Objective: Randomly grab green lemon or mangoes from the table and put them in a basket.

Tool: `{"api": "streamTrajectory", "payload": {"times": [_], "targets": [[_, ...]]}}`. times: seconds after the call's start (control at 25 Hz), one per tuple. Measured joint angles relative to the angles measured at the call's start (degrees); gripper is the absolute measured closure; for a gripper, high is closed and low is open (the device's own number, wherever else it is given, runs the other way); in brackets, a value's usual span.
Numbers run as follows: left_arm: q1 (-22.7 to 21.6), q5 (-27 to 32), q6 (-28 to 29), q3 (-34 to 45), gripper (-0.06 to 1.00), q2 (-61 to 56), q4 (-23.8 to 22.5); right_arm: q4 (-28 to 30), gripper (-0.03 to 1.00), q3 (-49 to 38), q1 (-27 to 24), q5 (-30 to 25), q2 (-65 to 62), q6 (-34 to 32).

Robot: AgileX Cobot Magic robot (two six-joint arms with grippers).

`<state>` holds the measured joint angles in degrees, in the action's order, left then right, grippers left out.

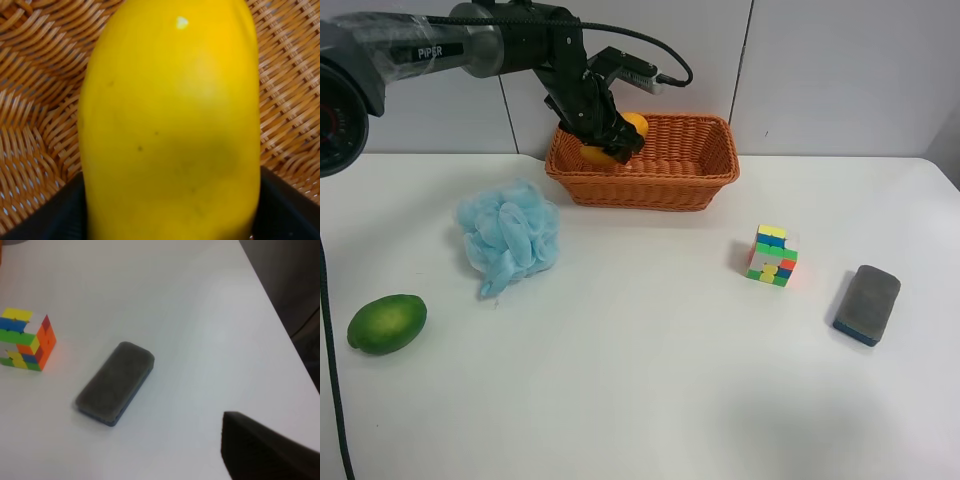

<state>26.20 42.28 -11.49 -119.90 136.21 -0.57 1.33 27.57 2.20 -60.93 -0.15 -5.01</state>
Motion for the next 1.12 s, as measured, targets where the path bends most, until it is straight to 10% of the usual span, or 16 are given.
{"api": "streamTrajectory", "payload": {"times": [0.24,0.84,1.12], "targets": [[0.0,-0.65,0.0,-0.18,-0.03,0.0,0.0,0.0,-0.02,0.0,0.0,0.0,0.0,0.0],[-0.24,25.17,0.43,-0.18,-0.04,-16.72,0.57,0.0,-0.02,0.0,0.0,0.0,0.0,0.0],[-0.68,26.75,2.81,4.96,0.06,-29.2,4.05,0.0,-0.02,0.0,0.0,0.0,0.0,0.0]]}}
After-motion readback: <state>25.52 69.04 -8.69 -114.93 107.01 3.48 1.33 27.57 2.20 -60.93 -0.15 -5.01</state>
